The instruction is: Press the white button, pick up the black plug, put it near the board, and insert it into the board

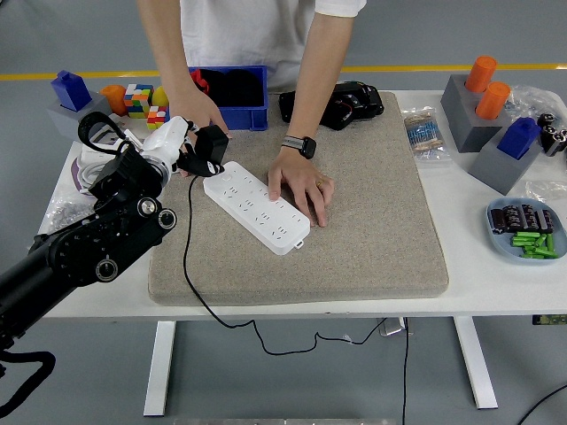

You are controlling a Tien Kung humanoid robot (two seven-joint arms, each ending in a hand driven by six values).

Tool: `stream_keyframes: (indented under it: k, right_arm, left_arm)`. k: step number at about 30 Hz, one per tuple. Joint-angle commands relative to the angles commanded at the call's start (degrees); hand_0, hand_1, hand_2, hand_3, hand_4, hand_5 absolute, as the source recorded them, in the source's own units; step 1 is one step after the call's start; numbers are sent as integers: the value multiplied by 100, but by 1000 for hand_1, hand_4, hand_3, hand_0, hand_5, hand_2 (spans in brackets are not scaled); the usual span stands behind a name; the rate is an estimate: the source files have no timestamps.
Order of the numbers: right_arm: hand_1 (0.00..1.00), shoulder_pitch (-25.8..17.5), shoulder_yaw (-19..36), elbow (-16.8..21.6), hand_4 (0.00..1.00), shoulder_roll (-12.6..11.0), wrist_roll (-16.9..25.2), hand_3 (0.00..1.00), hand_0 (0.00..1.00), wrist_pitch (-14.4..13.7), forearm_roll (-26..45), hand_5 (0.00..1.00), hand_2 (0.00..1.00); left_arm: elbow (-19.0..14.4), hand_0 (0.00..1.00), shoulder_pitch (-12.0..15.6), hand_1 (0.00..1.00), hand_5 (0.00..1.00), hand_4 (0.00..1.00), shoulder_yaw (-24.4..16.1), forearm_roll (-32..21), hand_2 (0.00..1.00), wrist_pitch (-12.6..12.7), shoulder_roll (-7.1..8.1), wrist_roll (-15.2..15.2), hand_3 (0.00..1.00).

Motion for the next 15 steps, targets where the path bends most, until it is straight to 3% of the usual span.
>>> stream_keyframes:
  k: [5,9,12,13,15]
  right_arm:
    - [555,10,9,5,641,7,3,540,641,-1,0,311,532]
    - [554,19,19,10,641,11,6,538,641,-3,-2,311,531]
    - [554,19,18,12,641,12,9,538,641,-4,-2,311,531]
    - [554,18,14,12,641,11,10,539,640,-4,-1,310,531]
    - [554,15,11,11,641,13,10,539,640,-5,-1,310,531]
  left_arm:
    - [-332,94,262,130,2,555,-109,-826,229,226,87,-763,562]
    - [-507,89,421,121,14,571,-225,-1303,224,331,95,-1204,563]
    - [-590,89,535,121,14,571,-337,-1488,224,403,93,-1468,563]
    - [-613,80,581,112,95,631,-385,-1512,219,412,88,-1523,573]
    - [-639,80,654,112,95,631,-459,-1534,219,429,78,-1596,573]
